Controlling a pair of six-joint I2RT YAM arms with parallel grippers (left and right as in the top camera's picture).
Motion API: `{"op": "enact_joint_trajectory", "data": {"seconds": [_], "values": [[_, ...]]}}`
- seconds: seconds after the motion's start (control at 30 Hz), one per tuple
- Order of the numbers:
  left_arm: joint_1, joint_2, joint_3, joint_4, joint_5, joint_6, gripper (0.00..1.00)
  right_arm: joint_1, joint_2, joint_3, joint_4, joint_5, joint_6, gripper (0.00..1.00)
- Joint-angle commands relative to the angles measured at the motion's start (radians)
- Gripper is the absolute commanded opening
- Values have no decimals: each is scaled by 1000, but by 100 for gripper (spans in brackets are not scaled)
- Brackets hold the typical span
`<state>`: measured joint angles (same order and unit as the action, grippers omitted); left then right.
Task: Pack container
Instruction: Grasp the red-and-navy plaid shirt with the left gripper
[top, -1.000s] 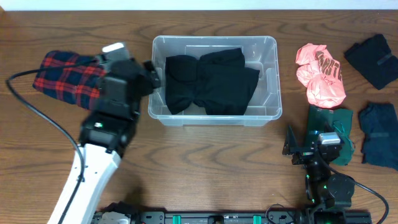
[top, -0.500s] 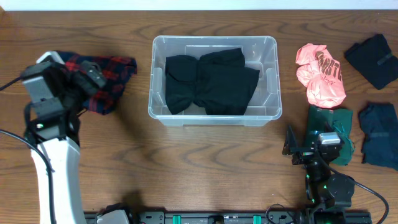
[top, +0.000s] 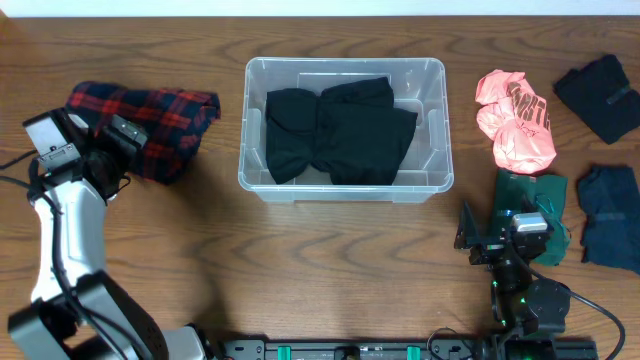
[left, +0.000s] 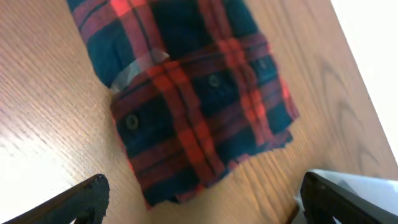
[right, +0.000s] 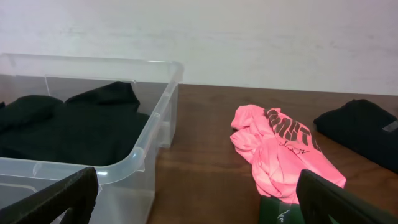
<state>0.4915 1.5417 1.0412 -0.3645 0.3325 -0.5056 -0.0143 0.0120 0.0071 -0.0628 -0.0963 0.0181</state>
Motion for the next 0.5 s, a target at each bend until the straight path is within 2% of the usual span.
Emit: {"op": "enact_joint_trajectory", "data": {"seconds": [0.0,0.27,0.47], "values": [[34,48,21,34,64,-28,98,6,-5,-2,-4,3,11,99],[107,154,21,71,132,-42,98,6,-5,-2,-4,3,10,99],[106,224,21,84,161,-43,98,6,-5,-2,-4,3,11,99]]}}
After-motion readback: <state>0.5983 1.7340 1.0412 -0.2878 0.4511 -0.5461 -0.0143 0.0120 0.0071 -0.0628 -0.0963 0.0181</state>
